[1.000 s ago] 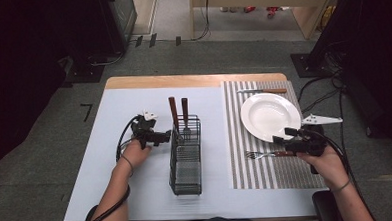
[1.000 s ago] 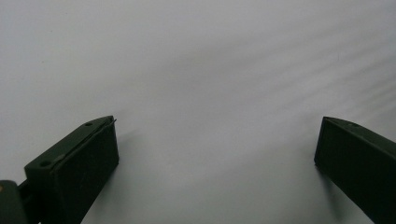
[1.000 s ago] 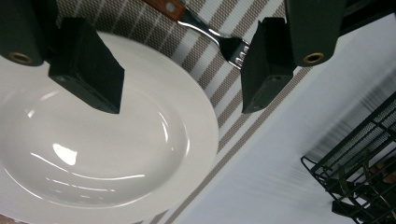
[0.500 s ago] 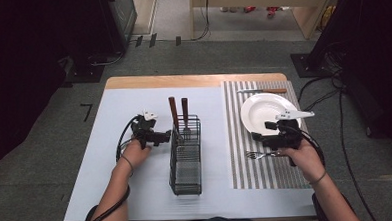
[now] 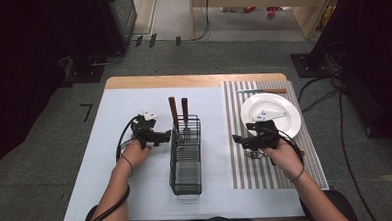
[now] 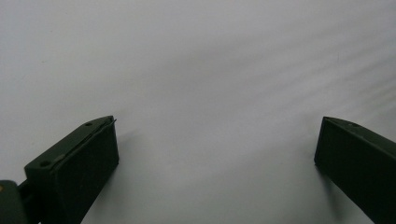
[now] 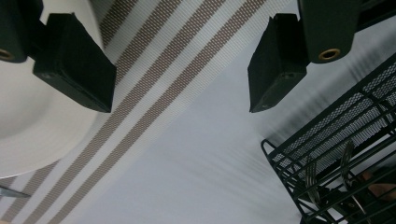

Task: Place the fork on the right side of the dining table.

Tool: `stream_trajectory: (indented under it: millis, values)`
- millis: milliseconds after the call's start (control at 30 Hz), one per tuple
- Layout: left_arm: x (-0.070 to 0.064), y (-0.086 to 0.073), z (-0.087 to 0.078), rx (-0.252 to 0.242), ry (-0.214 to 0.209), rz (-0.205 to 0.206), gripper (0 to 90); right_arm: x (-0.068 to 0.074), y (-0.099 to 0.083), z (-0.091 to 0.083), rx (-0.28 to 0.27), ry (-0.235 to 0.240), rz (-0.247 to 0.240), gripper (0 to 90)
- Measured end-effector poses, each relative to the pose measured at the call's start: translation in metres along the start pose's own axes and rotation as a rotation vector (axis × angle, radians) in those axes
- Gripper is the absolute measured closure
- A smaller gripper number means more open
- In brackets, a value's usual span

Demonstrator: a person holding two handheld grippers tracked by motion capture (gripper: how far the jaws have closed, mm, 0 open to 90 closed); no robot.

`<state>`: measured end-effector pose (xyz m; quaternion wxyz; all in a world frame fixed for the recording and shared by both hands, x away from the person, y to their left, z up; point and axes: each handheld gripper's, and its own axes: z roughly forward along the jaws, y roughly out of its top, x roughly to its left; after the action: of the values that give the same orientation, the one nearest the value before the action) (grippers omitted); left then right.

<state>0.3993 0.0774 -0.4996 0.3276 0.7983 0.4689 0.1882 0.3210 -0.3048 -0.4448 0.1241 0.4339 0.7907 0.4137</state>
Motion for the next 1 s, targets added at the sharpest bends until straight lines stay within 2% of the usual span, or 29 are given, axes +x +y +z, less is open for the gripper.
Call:
stream_trajectory:
  millis: [167, 467, 733, 1000]
  values:
    - [0.0, 0.0, 0.0, 0.0, 0.0, 0.0, 0.0, 0.009, 0.003, 0.013, 0.008, 0.01, 0.008, 23.0]
    - [0.0, 0.0, 0.0, 0.0, 0.0, 0.0, 0.0, 0.024, 0.0, 0.039, 0.038, 0.027, -0.025, 21.8]
    - [0.0, 0.0, 0.0, -0.001, 0.0, 0.0, 0.0, 0.033, -0.003, 0.057, 0.036, 0.007, -0.024, 20.4]
    - [0.0, 0.0, 0.0, 0.0, -0.001, 0.0, 0.0, 0.037, -0.009, 0.068, 0.046, -0.001, -0.023, 19.6]
